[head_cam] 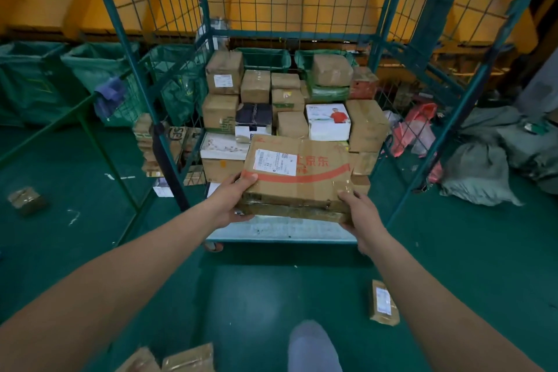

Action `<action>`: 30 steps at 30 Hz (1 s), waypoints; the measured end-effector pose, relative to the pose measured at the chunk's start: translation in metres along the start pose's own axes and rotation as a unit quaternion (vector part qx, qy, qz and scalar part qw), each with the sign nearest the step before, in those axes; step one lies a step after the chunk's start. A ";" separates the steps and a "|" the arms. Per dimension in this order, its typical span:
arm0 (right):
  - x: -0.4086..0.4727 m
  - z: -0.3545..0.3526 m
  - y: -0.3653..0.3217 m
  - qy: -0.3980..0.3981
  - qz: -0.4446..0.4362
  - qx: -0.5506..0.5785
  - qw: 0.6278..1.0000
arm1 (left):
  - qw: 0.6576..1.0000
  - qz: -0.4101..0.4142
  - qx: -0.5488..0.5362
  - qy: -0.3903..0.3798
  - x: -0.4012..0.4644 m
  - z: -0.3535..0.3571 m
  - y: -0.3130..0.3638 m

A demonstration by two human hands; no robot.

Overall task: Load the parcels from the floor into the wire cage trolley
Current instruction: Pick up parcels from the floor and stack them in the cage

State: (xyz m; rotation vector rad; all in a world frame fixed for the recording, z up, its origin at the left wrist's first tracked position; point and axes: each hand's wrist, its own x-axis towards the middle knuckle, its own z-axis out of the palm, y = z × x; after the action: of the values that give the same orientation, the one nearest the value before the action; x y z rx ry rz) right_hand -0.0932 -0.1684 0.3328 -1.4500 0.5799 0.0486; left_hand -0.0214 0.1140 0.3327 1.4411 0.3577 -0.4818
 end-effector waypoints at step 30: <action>0.532 0.059 -0.200 -0.125 0.031 -0.061 0.990 | 0.991 0.009 -0.049 0.123 0.416 0.096 0.217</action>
State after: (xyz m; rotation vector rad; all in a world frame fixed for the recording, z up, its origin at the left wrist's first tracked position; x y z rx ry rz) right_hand 0.4608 -0.3077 0.3041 -1.5168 0.4221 0.3160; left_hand 0.4411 -0.0089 0.3156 1.4086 0.5572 -0.2676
